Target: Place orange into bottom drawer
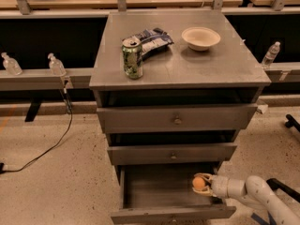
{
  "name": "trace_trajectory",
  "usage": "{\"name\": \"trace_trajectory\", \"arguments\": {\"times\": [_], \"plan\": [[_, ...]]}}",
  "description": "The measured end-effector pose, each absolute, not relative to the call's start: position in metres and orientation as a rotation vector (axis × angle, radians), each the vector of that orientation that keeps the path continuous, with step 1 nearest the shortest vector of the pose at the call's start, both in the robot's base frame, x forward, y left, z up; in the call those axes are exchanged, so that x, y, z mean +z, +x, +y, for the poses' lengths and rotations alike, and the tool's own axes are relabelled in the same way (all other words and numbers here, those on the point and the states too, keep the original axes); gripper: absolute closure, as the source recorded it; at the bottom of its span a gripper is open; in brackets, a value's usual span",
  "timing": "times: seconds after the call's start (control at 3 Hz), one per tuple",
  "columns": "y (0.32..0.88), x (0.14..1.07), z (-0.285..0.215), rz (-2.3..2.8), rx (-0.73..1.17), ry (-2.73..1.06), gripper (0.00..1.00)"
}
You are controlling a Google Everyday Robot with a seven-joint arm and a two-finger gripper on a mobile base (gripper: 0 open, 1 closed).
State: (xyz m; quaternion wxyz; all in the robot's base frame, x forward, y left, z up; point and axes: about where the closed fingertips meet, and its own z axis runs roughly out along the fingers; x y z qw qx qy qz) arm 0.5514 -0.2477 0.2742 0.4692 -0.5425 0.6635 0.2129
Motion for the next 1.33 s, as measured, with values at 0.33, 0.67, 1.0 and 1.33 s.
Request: {"name": "trace_trajectory", "arguments": {"times": [0.33, 0.67, 1.0, 1.33], "plan": [[0.551, 0.274, -0.241, 1.606, 0.531, -1.346, 1.00], [0.564, 0.255, -0.233, 1.608, 0.500, -1.320, 1.00], [0.585, 0.224, -0.224, 1.627, 0.456, -1.271, 0.82], [0.599, 0.207, -0.213, 1.648, 0.398, -1.313, 0.59]]}}
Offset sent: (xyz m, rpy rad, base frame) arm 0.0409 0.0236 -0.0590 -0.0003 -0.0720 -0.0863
